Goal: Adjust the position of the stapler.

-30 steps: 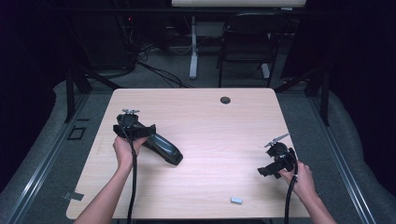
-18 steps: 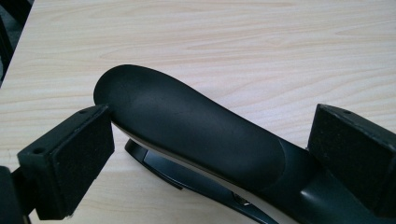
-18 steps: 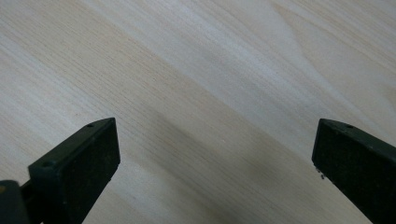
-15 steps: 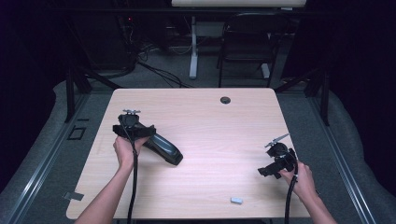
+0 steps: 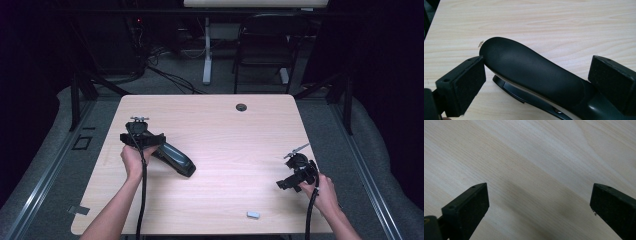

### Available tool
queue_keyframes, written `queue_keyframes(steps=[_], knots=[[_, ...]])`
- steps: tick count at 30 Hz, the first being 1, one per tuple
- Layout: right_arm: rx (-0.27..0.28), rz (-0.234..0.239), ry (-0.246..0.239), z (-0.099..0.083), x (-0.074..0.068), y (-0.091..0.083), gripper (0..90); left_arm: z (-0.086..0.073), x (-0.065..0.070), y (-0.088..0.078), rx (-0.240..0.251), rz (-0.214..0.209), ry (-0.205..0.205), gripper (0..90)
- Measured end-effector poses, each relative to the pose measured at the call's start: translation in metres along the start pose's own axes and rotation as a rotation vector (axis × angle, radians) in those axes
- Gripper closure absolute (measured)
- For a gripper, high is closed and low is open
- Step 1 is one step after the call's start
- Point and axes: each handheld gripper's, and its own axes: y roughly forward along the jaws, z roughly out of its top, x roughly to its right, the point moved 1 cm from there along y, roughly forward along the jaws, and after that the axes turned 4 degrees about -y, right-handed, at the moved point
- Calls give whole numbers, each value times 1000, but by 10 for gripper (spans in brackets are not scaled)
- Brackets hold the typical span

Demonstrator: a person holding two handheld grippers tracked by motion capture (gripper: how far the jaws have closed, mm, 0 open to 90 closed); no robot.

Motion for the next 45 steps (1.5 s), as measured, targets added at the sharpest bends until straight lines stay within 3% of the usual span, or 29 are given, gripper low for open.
queue_keyframes(steps=[8, 18, 23, 29, 35, 45], knots=[[-4, -1, 2, 0, 0, 0, 23, 1, -9, -2, 7, -41, -30, 85], [-4, 13, 4, 1, -1, 2, 24, 0, -11, -1, 4, -54, -33, 99], [-20, 11, -5, 2, -1, 3, 24, 0, -12, -4, 38, -97, -22, 130], [-26, 13, -7, 3, -2, 4, 26, -3, 1, -3, 30, -137, 12, 144], [-29, 14, -8, 3, -2, 4, 26, -6, 18, -3, 16, -132, 63, 143], [-21, 23, 0, 2, -2, 4, 27, -10, 27, -7, 8, -114, 8, 138]])
